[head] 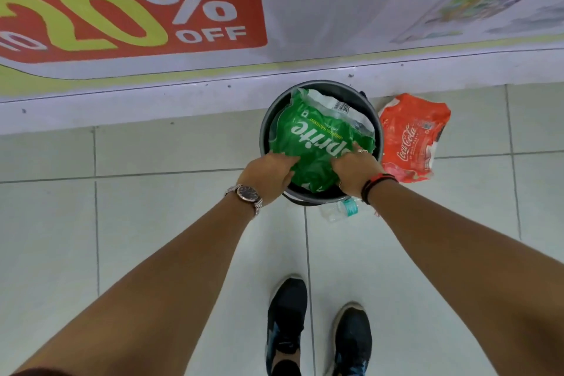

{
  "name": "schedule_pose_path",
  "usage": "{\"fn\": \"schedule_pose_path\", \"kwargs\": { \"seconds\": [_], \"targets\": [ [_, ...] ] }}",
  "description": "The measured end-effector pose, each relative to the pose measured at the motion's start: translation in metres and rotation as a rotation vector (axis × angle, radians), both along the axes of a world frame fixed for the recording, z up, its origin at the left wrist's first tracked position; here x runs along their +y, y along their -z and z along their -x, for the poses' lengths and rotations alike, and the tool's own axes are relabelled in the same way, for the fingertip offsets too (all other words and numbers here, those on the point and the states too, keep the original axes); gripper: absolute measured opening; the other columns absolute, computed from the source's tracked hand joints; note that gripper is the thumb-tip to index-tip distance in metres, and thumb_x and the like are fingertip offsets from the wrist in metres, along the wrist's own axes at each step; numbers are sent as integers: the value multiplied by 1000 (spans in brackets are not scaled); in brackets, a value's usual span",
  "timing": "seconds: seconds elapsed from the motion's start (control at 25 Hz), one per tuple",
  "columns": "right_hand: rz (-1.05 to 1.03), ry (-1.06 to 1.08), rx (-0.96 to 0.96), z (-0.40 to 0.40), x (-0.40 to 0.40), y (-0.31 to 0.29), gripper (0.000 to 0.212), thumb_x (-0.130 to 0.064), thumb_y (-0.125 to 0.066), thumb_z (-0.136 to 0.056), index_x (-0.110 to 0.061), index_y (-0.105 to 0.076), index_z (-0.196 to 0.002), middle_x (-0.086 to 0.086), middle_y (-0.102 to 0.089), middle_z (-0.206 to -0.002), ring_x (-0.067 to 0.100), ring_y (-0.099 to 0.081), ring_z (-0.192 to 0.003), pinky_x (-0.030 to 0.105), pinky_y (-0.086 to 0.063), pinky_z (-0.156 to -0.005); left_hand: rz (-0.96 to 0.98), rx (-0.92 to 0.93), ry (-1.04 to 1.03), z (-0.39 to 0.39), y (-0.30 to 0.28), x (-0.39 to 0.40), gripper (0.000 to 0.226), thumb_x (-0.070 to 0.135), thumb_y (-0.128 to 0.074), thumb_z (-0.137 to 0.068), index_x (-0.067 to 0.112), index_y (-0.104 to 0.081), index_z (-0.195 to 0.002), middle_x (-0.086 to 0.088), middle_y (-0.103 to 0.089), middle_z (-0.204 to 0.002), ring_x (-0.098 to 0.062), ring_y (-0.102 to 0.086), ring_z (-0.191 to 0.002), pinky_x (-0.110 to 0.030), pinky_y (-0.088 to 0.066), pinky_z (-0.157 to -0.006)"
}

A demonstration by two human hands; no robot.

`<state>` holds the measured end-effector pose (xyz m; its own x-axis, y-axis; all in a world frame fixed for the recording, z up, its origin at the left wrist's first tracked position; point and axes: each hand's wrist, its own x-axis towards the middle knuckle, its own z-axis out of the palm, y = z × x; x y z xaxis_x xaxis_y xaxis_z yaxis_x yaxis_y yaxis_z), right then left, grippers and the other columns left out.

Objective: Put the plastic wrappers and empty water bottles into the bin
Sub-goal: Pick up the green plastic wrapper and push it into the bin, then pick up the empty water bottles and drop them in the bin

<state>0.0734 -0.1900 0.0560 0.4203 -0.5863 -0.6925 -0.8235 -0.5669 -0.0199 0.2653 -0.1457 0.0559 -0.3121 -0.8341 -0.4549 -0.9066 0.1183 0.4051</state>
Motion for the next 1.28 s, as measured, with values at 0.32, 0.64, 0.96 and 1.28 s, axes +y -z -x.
{"fn": "schedule_pose_path", "kwargs": {
  "seconds": [0.32, 0.64, 0.96, 1.28],
  "targets": [
    [449, 482, -483, 117, 41, -45, 36, -3, -70, -73, -11, -62, -107, 10, -69, -105, 32, -61, -102, 43, -47, -88, 281, 232, -38, 41, -39, 80, 38, 8, -54, -87, 15, -55, -125, -5, -58, -132, -22, -46, -128, -39, -37, -109],
    [81, 335, -258, 168, 110, 61, 66, -14, -64, -81, -12, -37, -141, 8, -37, -151, 26, -32, -139, 44, -23, -115, -117, -76, 140, 134, 70, 126, 61, 26, -42, -95, 10, -14, -147, -10, -11, -158, -24, -9, -145, -37, -12, -120],
    [171, 240, -309, 141, 126, 174, 51, 0, -53, -87, -9, -42, -136, 11, -51, -137, 29, -41, -131, 47, -20, -115, -7, -195, -40, 178, 172, 119, 65, 19, -64, -85, 7, -32, -140, -14, -43, -143, -28, -42, -130, -41, -36, -109],
    [276, 294, -354, 155, 159, 113, 58, 4, -78, -65, -6, -60, -119, 15, -65, -118, 31, -62, -110, 50, -43, -102, 23, 17, -53, 160, 119, 131, 59, 19, -74, -78, 17, -48, -131, -3, -59, -129, -22, -59, -110, -35, -55, -84]
  ]
}}
